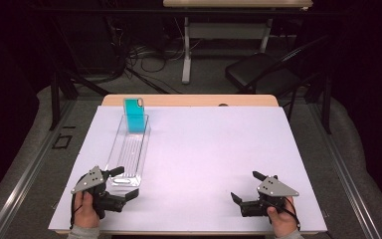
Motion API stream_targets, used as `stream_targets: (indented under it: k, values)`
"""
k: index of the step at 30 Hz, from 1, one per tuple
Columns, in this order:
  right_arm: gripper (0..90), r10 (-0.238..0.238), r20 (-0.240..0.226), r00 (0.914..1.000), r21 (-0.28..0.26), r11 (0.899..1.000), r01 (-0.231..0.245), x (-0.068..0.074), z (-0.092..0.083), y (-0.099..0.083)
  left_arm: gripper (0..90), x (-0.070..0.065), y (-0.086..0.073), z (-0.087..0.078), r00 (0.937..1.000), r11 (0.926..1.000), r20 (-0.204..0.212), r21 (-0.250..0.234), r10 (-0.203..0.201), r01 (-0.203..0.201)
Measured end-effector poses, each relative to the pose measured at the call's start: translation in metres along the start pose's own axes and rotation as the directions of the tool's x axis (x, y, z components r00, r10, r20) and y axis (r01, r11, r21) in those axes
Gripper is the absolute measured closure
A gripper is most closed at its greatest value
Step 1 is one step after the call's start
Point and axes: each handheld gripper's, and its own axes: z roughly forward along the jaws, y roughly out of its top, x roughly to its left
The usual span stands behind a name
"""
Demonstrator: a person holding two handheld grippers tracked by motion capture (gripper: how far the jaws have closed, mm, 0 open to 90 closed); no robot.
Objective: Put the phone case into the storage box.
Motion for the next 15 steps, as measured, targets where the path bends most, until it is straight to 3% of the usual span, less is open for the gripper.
stream_targets:
  k: [15]
  values:
    - [0.0, -0.009, -0.020, 0.9997, 0.018, 1.000, 0.010, 0.0029, 0.0031, -0.0012, 0.2, -0.0009, -0.0004, 0.0027, 0.9999, 0.9999, 0.012, 0.012, 0.006, -0.006]
